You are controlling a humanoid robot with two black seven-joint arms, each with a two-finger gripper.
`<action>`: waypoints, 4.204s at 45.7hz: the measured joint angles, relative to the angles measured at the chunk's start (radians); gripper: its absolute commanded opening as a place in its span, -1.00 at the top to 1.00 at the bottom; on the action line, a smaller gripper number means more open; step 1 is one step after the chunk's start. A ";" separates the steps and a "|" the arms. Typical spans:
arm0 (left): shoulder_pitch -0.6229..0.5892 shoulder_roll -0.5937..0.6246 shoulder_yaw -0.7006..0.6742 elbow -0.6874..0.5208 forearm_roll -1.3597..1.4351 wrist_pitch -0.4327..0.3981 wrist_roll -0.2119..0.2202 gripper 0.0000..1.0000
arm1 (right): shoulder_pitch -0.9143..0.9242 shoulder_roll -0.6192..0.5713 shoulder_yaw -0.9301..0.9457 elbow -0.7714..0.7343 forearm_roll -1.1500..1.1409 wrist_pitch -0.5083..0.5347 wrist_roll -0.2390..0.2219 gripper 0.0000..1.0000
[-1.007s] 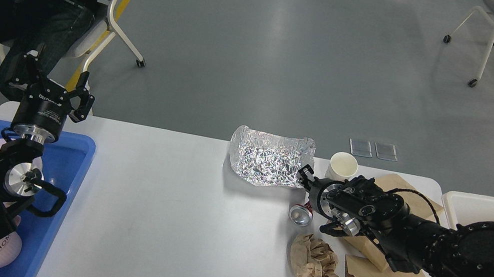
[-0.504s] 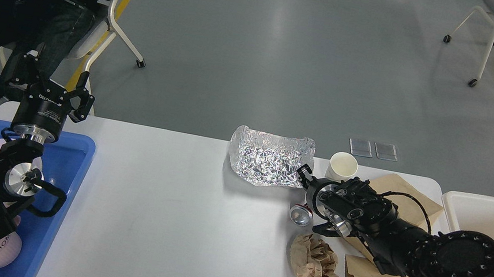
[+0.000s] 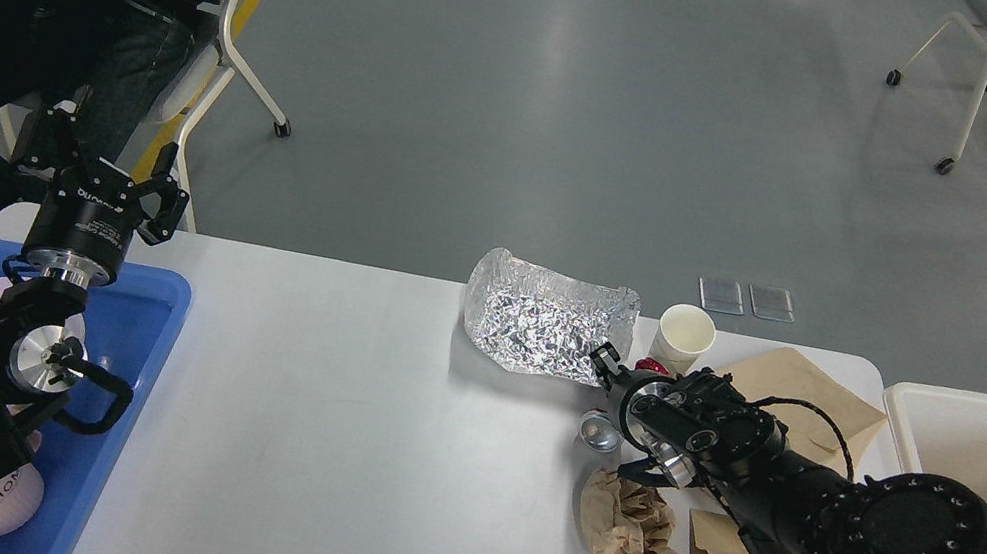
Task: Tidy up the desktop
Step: 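Grasp the crumpled foil tray with the right gripper, then lift the foil tray and drop it into the white bin, then move the right gripper down to the brown paper bag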
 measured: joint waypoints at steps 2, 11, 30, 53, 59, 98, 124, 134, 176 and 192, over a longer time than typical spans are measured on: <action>0.000 0.000 0.000 0.000 0.000 0.000 0.000 -0.93 | 0.000 0.000 0.000 0.000 0.000 0.000 0.000 0.66; 0.000 0.000 0.000 0.000 0.000 0.000 0.000 -0.93 | -0.001 -0.001 -0.001 0.000 0.001 -0.001 0.000 0.68; 0.000 0.000 0.000 0.000 0.000 0.000 0.000 -0.93 | 0.026 -0.003 -0.001 0.017 0.003 0.004 -0.002 0.86; 0.000 0.000 0.000 0.000 0.000 0.000 0.000 -0.93 | 0.218 -0.154 -0.001 0.282 0.001 0.023 -0.002 1.00; 0.000 0.000 0.000 0.000 -0.001 0.000 0.000 -0.93 | 0.321 -0.236 0.001 0.308 -0.001 0.073 -0.005 1.00; 0.000 0.000 0.000 0.000 0.000 0.000 0.000 -0.93 | 0.498 -0.691 -0.013 0.248 -0.002 0.453 -0.009 1.00; 0.000 0.000 0.000 0.000 0.000 0.000 0.000 -0.93 | -0.002 -0.894 -0.004 0.087 -0.005 0.174 -0.005 1.00; 0.000 0.000 0.000 0.000 0.000 0.000 0.000 -0.93 | -0.141 -0.891 -0.012 0.069 -0.003 0.115 -0.006 -0.38; 0.000 0.000 0.000 0.000 0.000 0.000 0.000 -0.93 | 0.368 -0.692 -0.402 0.130 0.003 0.393 -0.002 -1.00; 0.000 0.000 0.000 0.000 0.000 0.000 0.000 -0.93 | 0.810 -0.583 -0.577 0.473 0.017 0.811 -0.006 -1.00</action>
